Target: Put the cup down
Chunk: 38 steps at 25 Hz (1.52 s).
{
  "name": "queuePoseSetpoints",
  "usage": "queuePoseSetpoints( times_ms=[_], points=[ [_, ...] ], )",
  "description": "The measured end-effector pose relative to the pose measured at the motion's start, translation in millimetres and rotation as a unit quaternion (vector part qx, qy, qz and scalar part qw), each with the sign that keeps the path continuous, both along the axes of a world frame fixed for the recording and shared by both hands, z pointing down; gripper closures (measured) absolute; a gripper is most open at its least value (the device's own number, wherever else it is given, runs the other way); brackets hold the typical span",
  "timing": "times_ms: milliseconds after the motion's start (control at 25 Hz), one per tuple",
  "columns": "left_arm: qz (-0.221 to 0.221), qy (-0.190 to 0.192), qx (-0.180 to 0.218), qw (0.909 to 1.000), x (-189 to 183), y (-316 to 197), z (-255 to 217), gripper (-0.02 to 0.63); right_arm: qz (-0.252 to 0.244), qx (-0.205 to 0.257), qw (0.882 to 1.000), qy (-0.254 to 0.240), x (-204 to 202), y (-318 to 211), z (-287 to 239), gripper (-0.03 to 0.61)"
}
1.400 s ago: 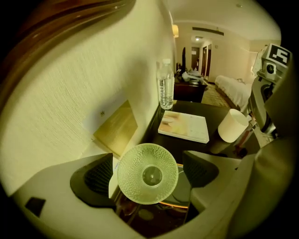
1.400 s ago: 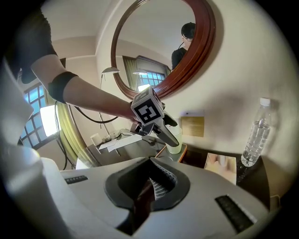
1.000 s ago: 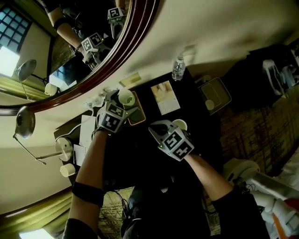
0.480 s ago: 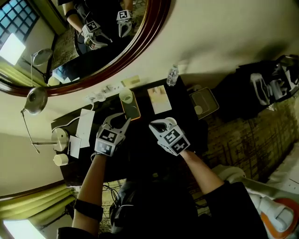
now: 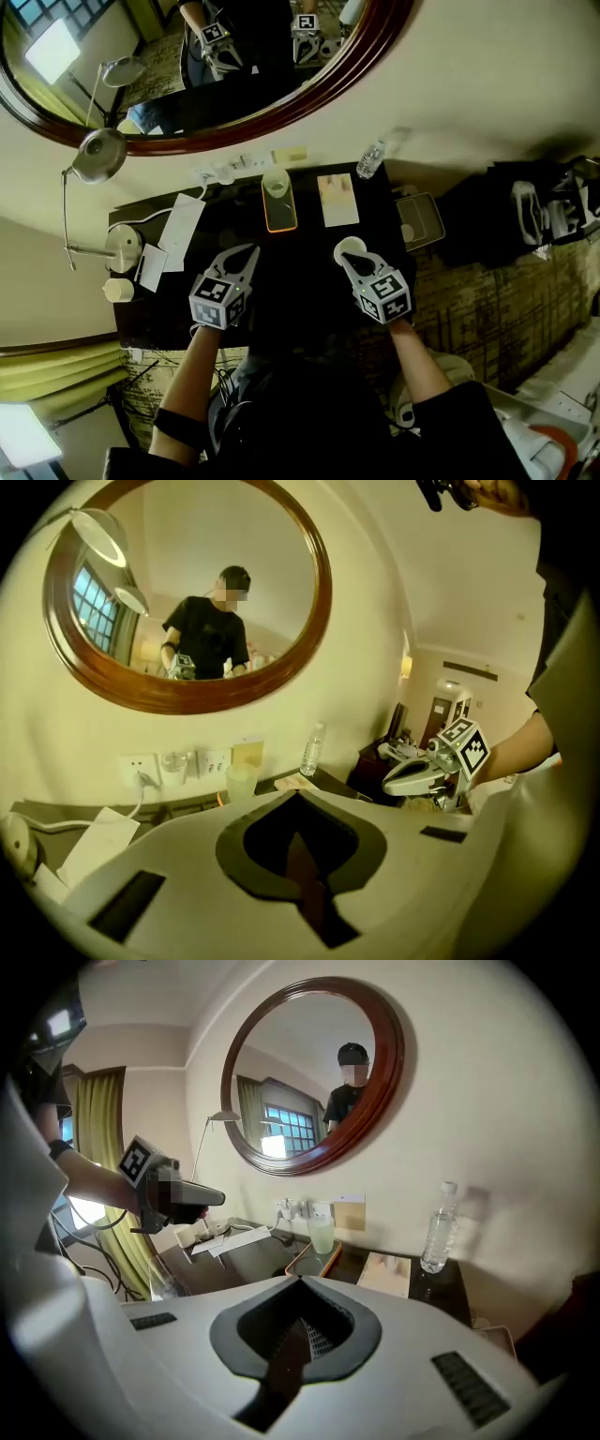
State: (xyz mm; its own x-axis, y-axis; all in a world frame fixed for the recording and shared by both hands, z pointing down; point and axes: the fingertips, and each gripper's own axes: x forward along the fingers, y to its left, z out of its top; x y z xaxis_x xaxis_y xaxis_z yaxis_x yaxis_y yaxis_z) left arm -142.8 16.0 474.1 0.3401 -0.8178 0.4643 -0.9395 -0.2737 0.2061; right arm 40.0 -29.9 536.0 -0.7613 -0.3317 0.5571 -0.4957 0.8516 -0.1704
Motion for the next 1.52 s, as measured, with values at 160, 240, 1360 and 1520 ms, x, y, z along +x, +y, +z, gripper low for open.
queuePoseSetpoints(
  times_ms=[160,240,1360,1520],
  points=[
    [-0.005,0.017,-0.01,0.9998,1,24,24,0.613,0.022,-0.009,1.0,0.013,21,7,18,0.565],
    [-0.005,0.017,-0.008,0.9998,2,28,26,0.613,0.024,-0.012,1.0,0.013,23,10,22,0.565],
    [0.029,0.002,-0.02,0.9994,38,9,24,0.612,0.023,-0.019,0.994,0.104,70,-21,103,0.12],
    [0.029,0.005,-0.038,0.9989,49,3,39,0.612,0.018,-0.028,0.994,0.1,67,-28,124,0.12]
  ],
)
